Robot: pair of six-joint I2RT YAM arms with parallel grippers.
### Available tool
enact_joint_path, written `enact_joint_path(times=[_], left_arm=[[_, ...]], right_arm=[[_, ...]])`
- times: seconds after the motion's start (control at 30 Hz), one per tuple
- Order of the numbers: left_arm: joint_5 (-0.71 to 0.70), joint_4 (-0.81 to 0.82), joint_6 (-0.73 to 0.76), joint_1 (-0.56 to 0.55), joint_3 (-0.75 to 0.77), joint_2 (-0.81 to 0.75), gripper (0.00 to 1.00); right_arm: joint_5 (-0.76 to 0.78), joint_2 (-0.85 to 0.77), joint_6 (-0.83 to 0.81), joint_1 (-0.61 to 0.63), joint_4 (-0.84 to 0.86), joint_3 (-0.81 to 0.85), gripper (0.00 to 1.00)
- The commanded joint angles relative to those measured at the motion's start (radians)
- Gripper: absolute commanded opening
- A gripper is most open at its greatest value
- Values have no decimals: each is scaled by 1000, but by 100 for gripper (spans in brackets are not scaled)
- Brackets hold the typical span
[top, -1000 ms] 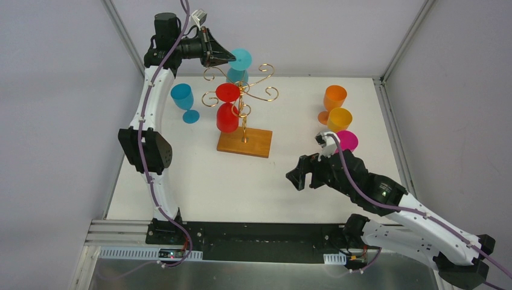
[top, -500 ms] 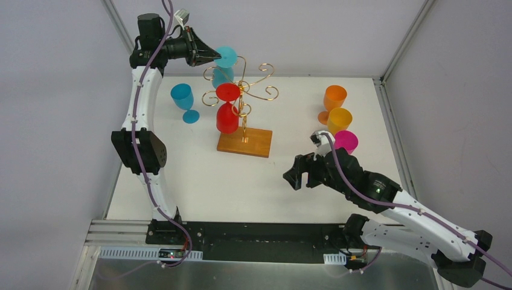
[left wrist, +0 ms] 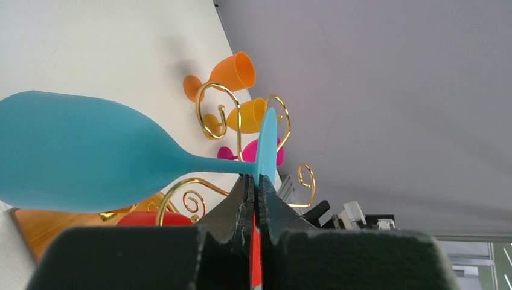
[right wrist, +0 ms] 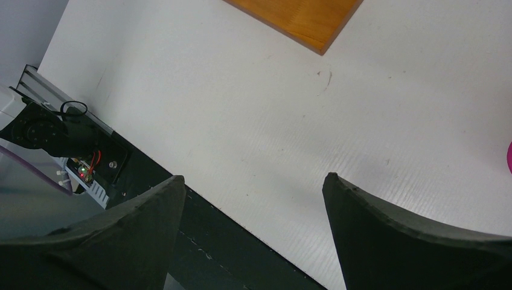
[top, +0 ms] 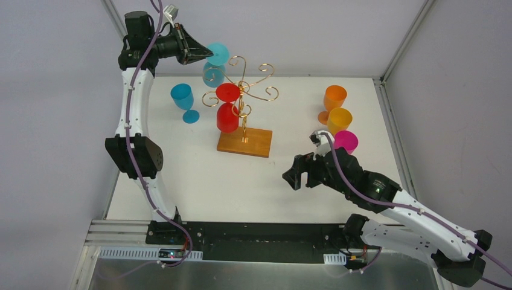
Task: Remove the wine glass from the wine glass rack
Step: Pick up the wine glass from the wine rack.
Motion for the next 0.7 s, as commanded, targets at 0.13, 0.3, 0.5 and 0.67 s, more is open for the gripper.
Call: enact_joint_path(times=[0.13, 0.3, 0.5, 0.67], left_arm=[[-57, -50, 154, 15, -11, -162, 0], [-115, -88, 227, 14, -42, -221, 0], [-118, -89, 281, -10, -71, -297, 0], [-121, -91, 322, -63, -82, -355, 0]], right_arm=[[38, -49, 6, -3, 19, 71, 94], [136, -57, 52, -2, 15, 81, 99], [154, -77, 74, -3, -14, 113, 99], [82, -105, 55, -3, -26, 129, 99]])
